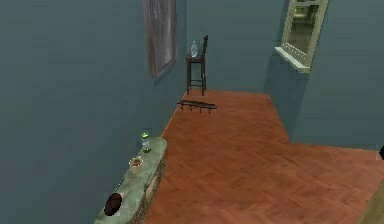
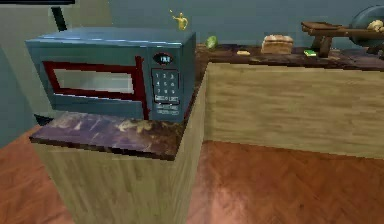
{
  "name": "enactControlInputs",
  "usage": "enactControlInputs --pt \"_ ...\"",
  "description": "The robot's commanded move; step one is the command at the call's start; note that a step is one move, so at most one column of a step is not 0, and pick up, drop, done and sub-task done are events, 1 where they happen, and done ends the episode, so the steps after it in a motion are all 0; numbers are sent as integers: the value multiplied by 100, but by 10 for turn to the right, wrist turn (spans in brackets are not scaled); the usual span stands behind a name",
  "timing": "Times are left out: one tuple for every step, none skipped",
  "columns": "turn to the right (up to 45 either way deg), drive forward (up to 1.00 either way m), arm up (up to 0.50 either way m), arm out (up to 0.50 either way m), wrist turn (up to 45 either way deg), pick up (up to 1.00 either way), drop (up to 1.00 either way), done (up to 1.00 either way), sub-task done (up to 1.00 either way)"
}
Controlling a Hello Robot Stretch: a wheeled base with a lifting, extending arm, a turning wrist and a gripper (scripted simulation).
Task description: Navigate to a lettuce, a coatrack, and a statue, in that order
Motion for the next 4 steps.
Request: enactControlInputs --pt "90 0 0 0 0 0 0 0 0" --pt "0 90 0 0 0 0 0 0 0" --pt "120 0 0 0 0 0 0 0 0" --pt "30 0 0 0 0 0 0 0 0"
